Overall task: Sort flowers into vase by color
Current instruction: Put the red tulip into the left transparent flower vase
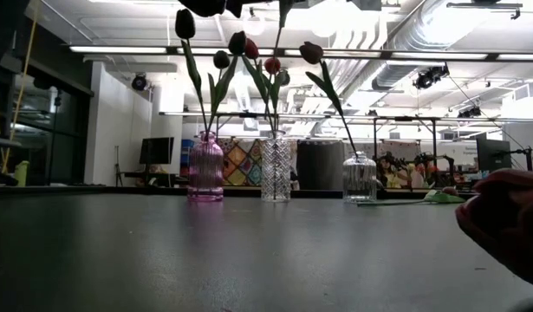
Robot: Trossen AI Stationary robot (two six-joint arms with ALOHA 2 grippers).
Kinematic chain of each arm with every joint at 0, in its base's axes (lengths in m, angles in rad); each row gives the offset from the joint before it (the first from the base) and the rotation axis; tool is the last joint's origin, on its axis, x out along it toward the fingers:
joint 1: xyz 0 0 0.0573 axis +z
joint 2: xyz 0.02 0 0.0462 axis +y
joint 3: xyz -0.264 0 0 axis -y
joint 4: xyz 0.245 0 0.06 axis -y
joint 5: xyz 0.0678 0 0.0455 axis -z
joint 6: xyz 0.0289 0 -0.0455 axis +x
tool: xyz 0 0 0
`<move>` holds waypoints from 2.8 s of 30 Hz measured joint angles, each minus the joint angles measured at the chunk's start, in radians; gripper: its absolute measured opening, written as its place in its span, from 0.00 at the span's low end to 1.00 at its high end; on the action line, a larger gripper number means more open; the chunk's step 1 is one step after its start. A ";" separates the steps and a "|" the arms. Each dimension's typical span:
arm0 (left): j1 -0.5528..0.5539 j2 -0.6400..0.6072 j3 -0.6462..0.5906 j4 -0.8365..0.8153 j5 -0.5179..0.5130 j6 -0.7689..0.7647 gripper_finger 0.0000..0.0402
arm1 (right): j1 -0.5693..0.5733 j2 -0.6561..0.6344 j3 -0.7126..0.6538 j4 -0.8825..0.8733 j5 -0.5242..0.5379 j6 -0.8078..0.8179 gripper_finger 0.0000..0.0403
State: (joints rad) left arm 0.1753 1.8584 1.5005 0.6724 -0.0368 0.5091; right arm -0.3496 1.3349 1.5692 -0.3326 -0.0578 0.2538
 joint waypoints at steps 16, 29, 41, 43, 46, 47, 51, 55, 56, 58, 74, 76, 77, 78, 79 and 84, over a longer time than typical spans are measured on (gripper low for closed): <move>-0.009 -0.001 0.000 -0.016 0.034 -0.009 0.49 | -0.011 0.054 0.000 0.051 0.047 -0.019 0.67; -0.008 -0.001 0.000 -0.027 0.032 -0.010 0.49 | -0.010 0.054 0.000 0.062 0.046 -0.019 0.26; -0.034 -0.010 0.002 -0.055 0.007 -0.042 0.49 | -0.011 0.039 0.000 0.114 0.054 -0.053 0.04; -0.042 -0.010 0.002 -0.079 0.007 -0.064 0.49 | -0.011 0.033 -0.001 0.111 0.052 -0.058 0.01; -0.057 -0.012 0.004 -0.125 0.006 -0.110 0.49 | -0.015 0.019 -0.003 0.104 0.049 -0.079 0.01; -0.065 -0.016 0.004 -0.142 0.005 -0.126 0.49 | -0.018 0.013 -0.003 0.102 0.048 -0.079 0.02; -0.090 -0.057 0.006 -0.242 0.010 -0.182 0.49 | -0.035 -0.012 -0.004 0.104 0.036 -0.079 0.01; -0.097 -0.115 0.005 -0.327 0.065 -0.240 0.49 | -0.048 -0.024 -0.004 0.120 0.029 -0.079 0.00; -0.096 -0.129 0.005 -0.344 0.080 -0.261 0.49 | -0.048 -0.024 -0.004 0.131 0.022 -0.082 0.00; -0.095 -0.155 0.005 -0.387 0.104 -0.299 0.49 | -0.048 -0.024 -0.004 0.157 0.008 -0.093 0.00; -0.068 -0.311 0.001 -0.519 0.319 -0.691 0.49 | -0.056 -0.024 -0.005 0.267 -0.002 -0.190 0.00; -0.053 -0.339 0.001 -0.566 0.346 -0.702 0.49 | -0.058 -0.027 -0.005 0.270 -0.001 -0.212 0.00; -0.045 -0.351 0.001 -0.586 0.375 -0.723 0.49 | -0.058 -0.029 -0.005 0.269 0.000 -0.224 0.00; -0.034 -0.366 -0.001 -0.603 0.415 -0.754 0.49 | -0.058 -0.033 -0.005 0.269 0.002 -0.232 0.00; -0.022 -0.379 -0.002 -0.627 0.467 -0.815 0.49 | -0.060 -0.039 -0.004 0.282 0.029 -0.239 0.00; 0.027 -0.448 -0.007 -0.660 0.718 -1.115 0.49 | -0.101 -0.099 0.015 0.402 0.127 -0.261 0.00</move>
State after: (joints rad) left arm 0.2018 1.4099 1.4937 0.0128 0.6814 -0.6058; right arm -0.4504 1.2360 1.5839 0.0699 0.0692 -0.0071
